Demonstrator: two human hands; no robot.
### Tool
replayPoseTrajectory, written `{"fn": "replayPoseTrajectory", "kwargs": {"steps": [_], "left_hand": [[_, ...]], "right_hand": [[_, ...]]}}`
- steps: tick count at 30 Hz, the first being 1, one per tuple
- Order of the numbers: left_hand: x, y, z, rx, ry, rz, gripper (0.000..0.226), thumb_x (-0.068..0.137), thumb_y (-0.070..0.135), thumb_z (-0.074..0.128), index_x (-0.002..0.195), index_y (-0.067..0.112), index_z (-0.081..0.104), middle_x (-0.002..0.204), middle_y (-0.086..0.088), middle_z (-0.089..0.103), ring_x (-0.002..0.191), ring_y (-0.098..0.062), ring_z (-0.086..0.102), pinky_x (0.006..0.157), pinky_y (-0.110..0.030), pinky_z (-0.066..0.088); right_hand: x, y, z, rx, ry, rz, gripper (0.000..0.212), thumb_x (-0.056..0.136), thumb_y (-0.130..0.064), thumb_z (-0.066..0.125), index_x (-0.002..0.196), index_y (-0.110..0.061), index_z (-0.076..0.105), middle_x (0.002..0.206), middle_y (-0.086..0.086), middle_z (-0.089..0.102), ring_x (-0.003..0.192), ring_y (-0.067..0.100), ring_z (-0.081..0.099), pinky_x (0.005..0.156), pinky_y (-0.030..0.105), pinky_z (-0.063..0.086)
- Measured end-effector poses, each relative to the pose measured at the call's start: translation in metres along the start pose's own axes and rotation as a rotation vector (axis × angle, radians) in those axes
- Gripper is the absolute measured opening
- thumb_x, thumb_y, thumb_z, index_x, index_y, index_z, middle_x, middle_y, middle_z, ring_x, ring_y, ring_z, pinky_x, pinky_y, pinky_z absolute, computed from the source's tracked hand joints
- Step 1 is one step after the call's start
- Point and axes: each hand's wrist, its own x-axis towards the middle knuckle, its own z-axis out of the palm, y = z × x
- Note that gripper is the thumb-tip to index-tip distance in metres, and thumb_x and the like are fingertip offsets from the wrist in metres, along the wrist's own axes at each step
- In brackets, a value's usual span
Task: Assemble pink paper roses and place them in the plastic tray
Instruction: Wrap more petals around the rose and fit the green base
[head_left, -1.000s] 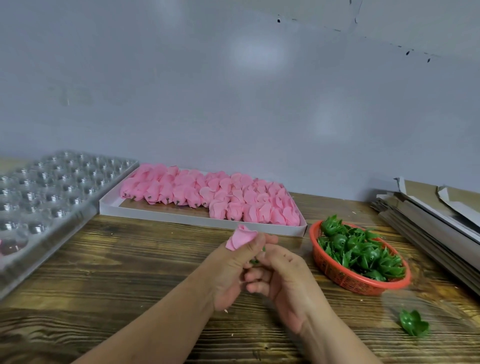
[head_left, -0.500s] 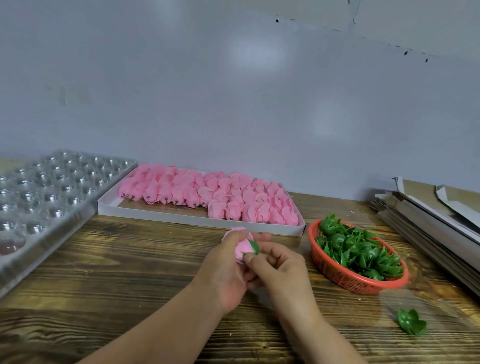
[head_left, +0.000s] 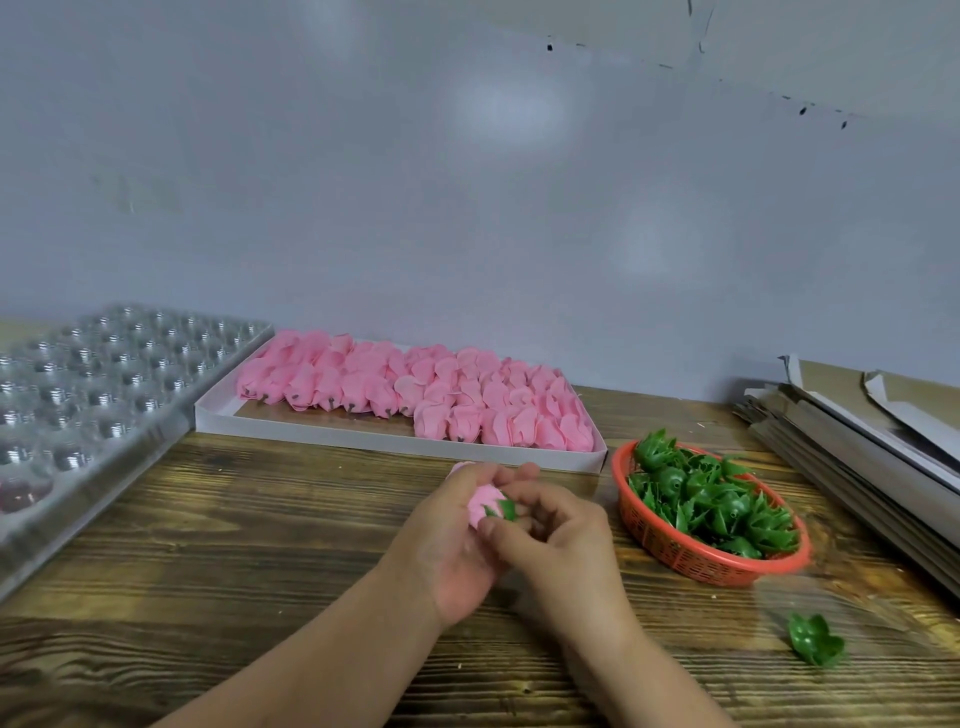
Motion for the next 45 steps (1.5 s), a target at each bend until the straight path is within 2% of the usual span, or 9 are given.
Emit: {"fn": "replayPoseTrajectory", "kwargs": {"steps": [4,11,15,18,25,32,37,41,45], "left_hand": [[0.000,0.000,-0.003,0.047,0.022,-0.022,0.020,0.087,0.034,0.057,0.081,0.016,0.051,0.101,-0.006,0.075,0.062,-0.019,0.070,0.051,-0.026,0.049],[0.001,0.002,-0.005,-0.044,0.095,-0.065,0.040,0.074,0.036,0.068,0.099,0.006,0.062,0.106,-0.018,0.072,0.076,-0.027,0.073,0.055,-0.036,0.058],[0.001,0.000,-0.003,-0.017,0.032,-0.016,0.037,0.067,0.043,0.070,0.076,0.011,0.055,0.101,-0.018,0.073,0.076,-0.027,0.073,0.058,-0.038,0.060],[-0.001,0.000,-0.005,0.164,-0.080,0.012,0.045,0.063,0.039,0.074,0.093,0.007,0.065,0.093,-0.015,0.071,0.077,-0.026,0.068,0.079,-0.041,0.054],[-0.004,0.002,-0.005,0.333,-0.105,-0.001,0.044,0.076,0.033,0.065,0.107,0.002,0.068,0.046,-0.003,0.046,0.033,-0.012,0.039,0.037,-0.021,0.032],[0.002,-0.001,-0.002,0.146,-0.036,0.039,0.029,0.070,0.023,0.067,0.086,0.000,0.073,0.081,-0.017,0.072,0.070,-0.024,0.071,0.069,-0.033,0.059],[0.000,0.002,-0.003,0.223,-0.051,0.011,0.033,0.071,0.028,0.067,0.091,0.002,0.075,0.087,-0.014,0.072,0.073,-0.024,0.069,0.072,-0.036,0.054],[-0.001,0.003,-0.007,0.353,-0.087,0.046,0.049,0.075,0.031,0.066,0.112,0.000,0.058,0.077,-0.006,0.069,0.040,-0.015,0.046,0.039,-0.023,0.031],[-0.001,0.006,-0.009,0.381,-0.139,0.027,0.028,0.072,0.036,0.069,0.080,0.009,0.070,0.087,-0.016,0.069,0.035,-0.015,0.039,0.035,-0.021,0.035]], "right_hand": [[-0.001,-0.003,-0.001,0.321,-0.097,0.166,0.014,0.080,0.003,0.067,0.081,-0.008,0.075,0.062,0.011,0.065,0.055,0.013,0.058,0.051,0.020,0.049],[-0.003,0.001,-0.003,-0.588,-0.058,-0.294,0.027,0.072,-0.018,0.073,0.097,-0.022,0.063,0.082,-0.011,0.063,0.073,0.007,0.057,0.067,0.026,0.047],[-0.002,0.001,0.000,-0.232,-0.031,-0.130,0.016,0.073,-0.007,0.073,0.076,-0.020,0.064,0.064,-0.001,0.057,0.059,0.009,0.048,0.057,0.034,0.042],[0.003,-0.001,-0.004,0.043,-0.052,0.025,0.008,0.077,0.003,0.069,0.075,0.001,0.062,0.061,0.020,0.051,0.058,0.021,0.046,0.055,0.038,0.041],[0.001,-0.005,-0.006,0.451,-0.203,0.319,0.024,0.084,-0.003,0.063,0.062,-0.011,0.067,0.060,0.017,0.062,0.042,0.015,0.053,0.041,0.022,0.046],[-0.003,-0.003,0.002,-0.152,0.002,-0.059,0.019,0.069,-0.004,0.075,0.080,-0.014,0.064,0.071,0.015,0.065,0.061,0.023,0.055,0.064,0.044,0.050],[0.000,-0.002,-0.001,0.064,-0.048,0.048,0.009,0.075,0.003,0.071,0.072,0.001,0.062,0.058,0.016,0.050,0.058,0.019,0.045,0.054,0.036,0.041],[0.001,-0.007,-0.006,0.331,-0.199,0.237,0.017,0.079,0.003,0.065,0.065,-0.005,0.068,0.058,0.014,0.062,0.045,0.015,0.053,0.045,0.022,0.046],[0.002,-0.008,-0.008,0.549,-0.265,0.407,0.006,0.069,-0.009,0.069,0.063,-0.005,0.068,0.062,0.017,0.063,0.043,0.014,0.055,0.041,0.022,0.048]]}}
